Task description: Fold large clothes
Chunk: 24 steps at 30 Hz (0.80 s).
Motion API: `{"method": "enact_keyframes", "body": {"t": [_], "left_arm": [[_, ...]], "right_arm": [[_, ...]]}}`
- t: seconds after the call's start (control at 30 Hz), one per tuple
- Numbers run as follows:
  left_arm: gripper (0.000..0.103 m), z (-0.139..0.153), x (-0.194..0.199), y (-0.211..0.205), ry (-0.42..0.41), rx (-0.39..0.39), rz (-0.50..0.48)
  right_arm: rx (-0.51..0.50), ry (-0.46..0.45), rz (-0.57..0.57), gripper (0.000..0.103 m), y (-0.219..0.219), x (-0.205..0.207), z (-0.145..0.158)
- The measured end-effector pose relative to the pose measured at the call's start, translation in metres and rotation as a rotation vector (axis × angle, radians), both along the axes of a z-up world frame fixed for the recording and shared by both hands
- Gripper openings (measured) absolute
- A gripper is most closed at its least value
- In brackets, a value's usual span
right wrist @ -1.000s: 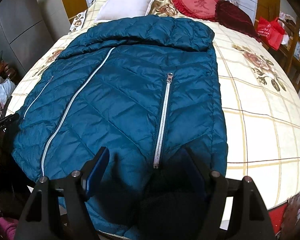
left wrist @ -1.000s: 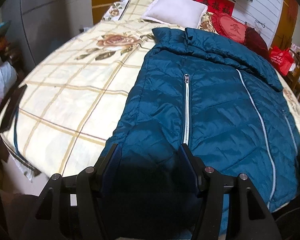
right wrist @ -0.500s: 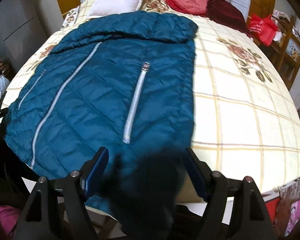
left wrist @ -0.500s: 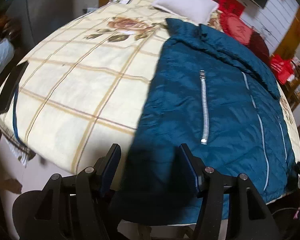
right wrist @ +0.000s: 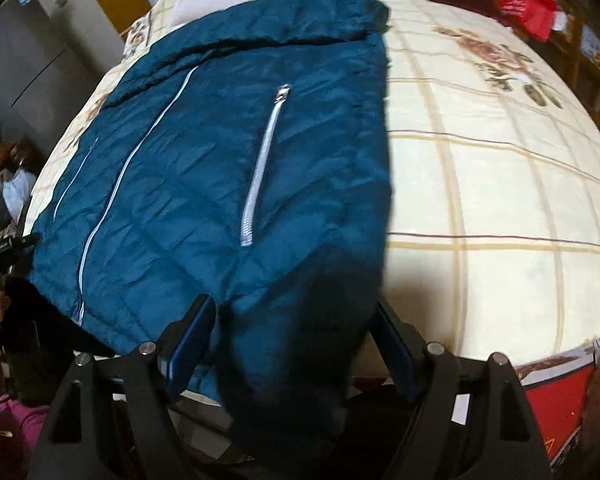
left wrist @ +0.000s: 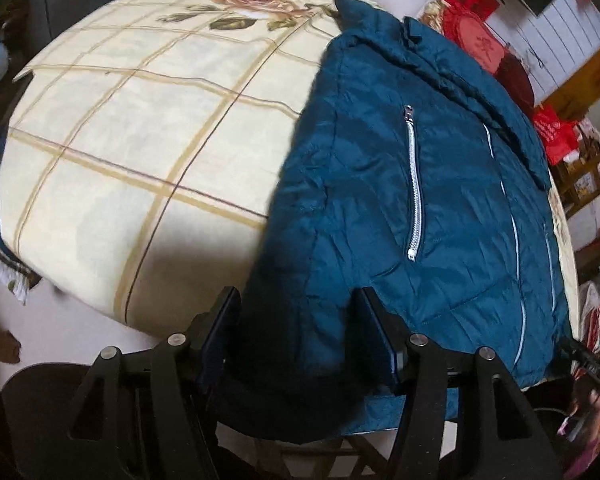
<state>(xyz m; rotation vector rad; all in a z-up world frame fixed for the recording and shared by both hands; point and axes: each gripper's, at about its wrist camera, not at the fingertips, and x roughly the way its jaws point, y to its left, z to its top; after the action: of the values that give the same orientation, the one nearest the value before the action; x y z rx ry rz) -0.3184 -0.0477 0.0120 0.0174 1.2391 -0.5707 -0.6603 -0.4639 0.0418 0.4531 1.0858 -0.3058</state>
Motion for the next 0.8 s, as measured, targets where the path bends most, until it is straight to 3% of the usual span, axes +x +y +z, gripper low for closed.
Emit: {"method": "enact_keyframes", "body": {"t": [0.2,0.57,0.7,0.77,0.8], "left_arm": [[0.076,0.0,0.005,0.002,0.014,-0.005,-0.004],[0.078,0.001,-0.013,-0.014,-0.041,0.071,-0.109],[0.069,0.002,-0.015,-0.016,-0.048,0.07,-0.124],[0.049,0.005,-0.017,-0.018,-0.068,0.066,-0.134],[0.045,0.007,-0.02,-0.019,-0.08,0.063,-0.139]], "right_arm": [[0.049,0.003,0.006,0.082,-0.001,0.005,-0.007],[0.095,-0.048,-0.012,0.081,0.006,0.01,-0.016],[0.067,-0.05,0.021,0.059,0.013,0.013,-0.015],[0.035,-0.057,0.044,0.042,0.016,0.013,-0.011],[0.016,-0.065,0.054,0.032,0.017,0.012,-0.007]]}}
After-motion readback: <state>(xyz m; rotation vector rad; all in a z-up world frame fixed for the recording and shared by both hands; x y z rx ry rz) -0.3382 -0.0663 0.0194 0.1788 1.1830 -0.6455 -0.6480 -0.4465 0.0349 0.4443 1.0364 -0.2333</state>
